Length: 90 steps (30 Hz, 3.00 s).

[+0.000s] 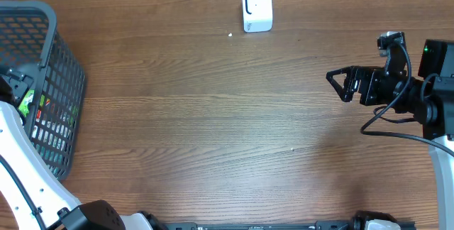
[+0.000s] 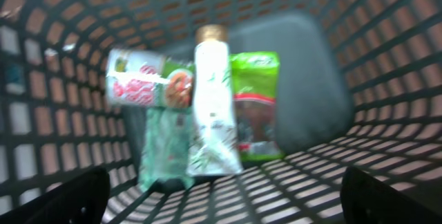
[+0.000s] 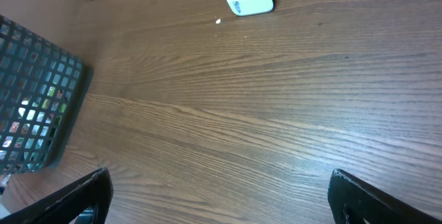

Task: Scan the item barcode
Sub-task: 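Lower the left gripper into the basket toward the green snack bag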

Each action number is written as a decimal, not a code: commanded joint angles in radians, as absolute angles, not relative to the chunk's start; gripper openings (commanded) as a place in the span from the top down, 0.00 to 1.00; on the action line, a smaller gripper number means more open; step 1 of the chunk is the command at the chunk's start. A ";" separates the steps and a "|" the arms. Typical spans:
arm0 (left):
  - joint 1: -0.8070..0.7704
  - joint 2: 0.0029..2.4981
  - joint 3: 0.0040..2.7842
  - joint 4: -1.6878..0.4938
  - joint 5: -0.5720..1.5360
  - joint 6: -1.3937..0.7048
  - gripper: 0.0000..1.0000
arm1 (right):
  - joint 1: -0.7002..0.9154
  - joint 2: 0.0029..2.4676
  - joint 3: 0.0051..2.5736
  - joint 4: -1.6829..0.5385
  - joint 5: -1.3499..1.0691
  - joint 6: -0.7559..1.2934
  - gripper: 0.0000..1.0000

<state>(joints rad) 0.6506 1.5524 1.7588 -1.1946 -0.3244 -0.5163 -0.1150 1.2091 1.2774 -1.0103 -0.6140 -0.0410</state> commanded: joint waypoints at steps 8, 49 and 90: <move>0.654 1.588 1.796 -1.069 -0.185 -0.539 0.13 | -0.111 1.209 1.302 -1.002 -0.578 -0.054 0.00; 0.647 2.346 2.106 -1.322 -0.115 -0.588 0.25 | -0.111 1.213 1.302 -1.007 -0.577 -0.061 0.00; 0.649 2.347 2.490 -1.533 -0.130 -0.566 0.62 | -0.111 1.270 1.302 -1.013 -0.540 -0.061 0.00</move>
<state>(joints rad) 0.6544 2.3508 2.5053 -1.5349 -0.1402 -0.5674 -0.1154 1.2728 1.2774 -1.0172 -0.5426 -0.0532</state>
